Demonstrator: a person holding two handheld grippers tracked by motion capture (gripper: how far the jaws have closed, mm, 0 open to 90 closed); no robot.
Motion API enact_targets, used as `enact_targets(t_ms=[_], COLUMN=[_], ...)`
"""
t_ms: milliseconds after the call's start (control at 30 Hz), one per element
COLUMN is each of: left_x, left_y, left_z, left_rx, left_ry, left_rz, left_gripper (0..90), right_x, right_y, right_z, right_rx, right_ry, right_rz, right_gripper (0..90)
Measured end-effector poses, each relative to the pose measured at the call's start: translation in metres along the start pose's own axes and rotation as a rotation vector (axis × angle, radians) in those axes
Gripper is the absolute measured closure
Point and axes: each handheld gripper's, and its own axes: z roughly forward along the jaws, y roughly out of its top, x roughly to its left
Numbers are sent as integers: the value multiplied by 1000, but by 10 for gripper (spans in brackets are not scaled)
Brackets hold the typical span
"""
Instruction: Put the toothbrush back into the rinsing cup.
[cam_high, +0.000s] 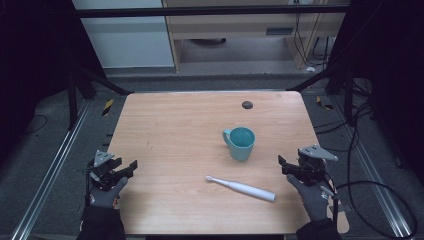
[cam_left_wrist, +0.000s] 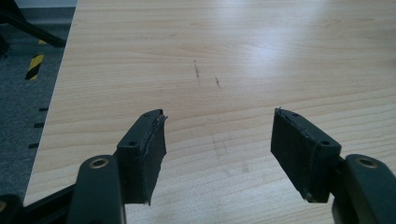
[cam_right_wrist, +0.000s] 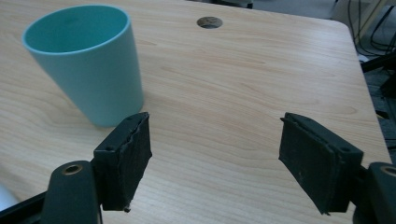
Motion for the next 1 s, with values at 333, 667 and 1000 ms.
enact_targets(t_ms=[333, 667, 1000], left_x=[-4, -7, -9], left_y=[-2, -3, -4], left_z=[2, 3, 7], left_rx=[29, 32, 52], left_ry=[9, 2, -18], left_rz=[28, 29, 38], left_gripper=[376, 416, 474], right_x=[22, 29, 35], right_y=[-1, -3, -12], right_z=[1, -1, 2], right_rx=[62, 103, 179], right_ry=[66, 155, 216], right_rz=[-90, -89, -101], right_gripper=[330, 475, 672])
